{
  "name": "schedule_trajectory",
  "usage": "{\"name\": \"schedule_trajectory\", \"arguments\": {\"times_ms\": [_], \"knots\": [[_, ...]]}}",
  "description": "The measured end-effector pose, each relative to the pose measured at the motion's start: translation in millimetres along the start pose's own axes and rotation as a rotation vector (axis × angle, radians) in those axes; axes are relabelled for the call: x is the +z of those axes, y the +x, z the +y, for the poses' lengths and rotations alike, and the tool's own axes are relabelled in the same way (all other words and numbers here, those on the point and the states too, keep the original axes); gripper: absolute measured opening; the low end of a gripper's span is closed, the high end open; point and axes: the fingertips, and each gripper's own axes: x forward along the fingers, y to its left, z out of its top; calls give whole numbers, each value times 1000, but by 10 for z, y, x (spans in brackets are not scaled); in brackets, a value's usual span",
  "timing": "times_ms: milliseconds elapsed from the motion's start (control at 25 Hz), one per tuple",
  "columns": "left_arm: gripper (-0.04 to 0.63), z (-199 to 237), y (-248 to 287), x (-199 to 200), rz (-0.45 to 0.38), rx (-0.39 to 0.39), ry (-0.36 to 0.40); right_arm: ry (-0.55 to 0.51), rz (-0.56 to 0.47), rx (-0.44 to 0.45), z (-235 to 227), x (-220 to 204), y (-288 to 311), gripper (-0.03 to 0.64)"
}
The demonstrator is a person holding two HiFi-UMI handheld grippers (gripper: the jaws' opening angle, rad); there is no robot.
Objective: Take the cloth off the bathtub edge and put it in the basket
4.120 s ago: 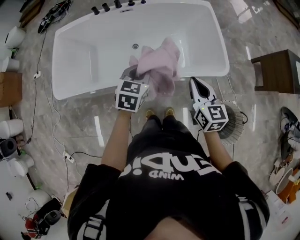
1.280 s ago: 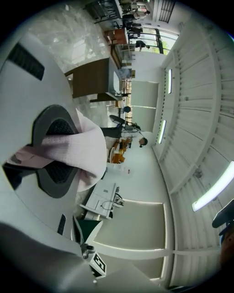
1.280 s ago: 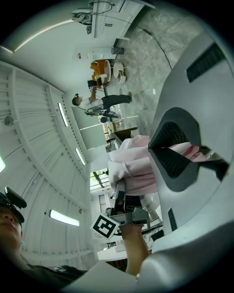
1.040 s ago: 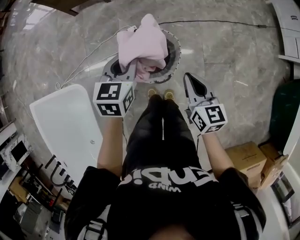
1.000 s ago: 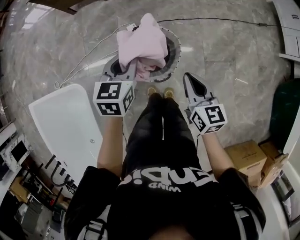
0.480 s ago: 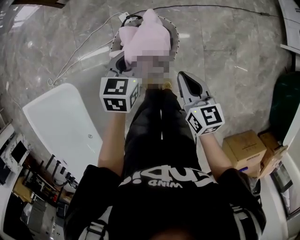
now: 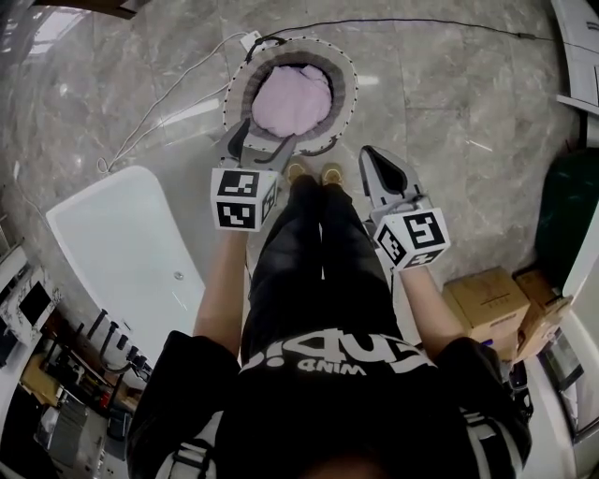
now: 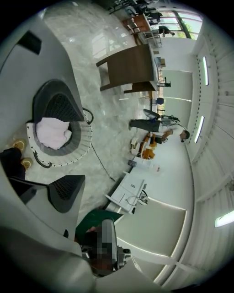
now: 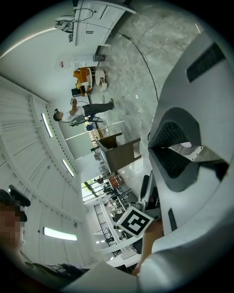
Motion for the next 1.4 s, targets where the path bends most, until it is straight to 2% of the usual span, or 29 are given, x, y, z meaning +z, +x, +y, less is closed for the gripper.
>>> {"name": "schedule_trajectory", "arguments": {"times_ms": [120,240,400,520,720,800,960,1240,1400], "knots": [[357,-104,-126,43,-12,-18,-6,-13,-9,9,78,85,-92,14],[356,-236,-285,159,-37,-30,20,-35,-27,27,181,208,-208,14],[345,-417,-594,404,-92,-37,29,-66,-49,59,345,397,-404,14],[278,-567,-833,611,-142,-45,34,-90,-65,79,422,523,-527,14],[74,-767,-1342,890,-249,-21,33,-139,-99,116,607,763,-735,14],[42,-874,-1517,953,-281,-37,38,-156,-124,127,678,866,-817,14],[26,-1033,-1785,954,-323,-49,41,-182,-158,145,795,984,-974,14],[25,-1061,-2201,982,-476,-3,25,-233,-185,171,909,1038,-1159,14],[25,-1038,-2316,941,-499,16,22,-229,-202,181,964,1026,-1210,14]]}}
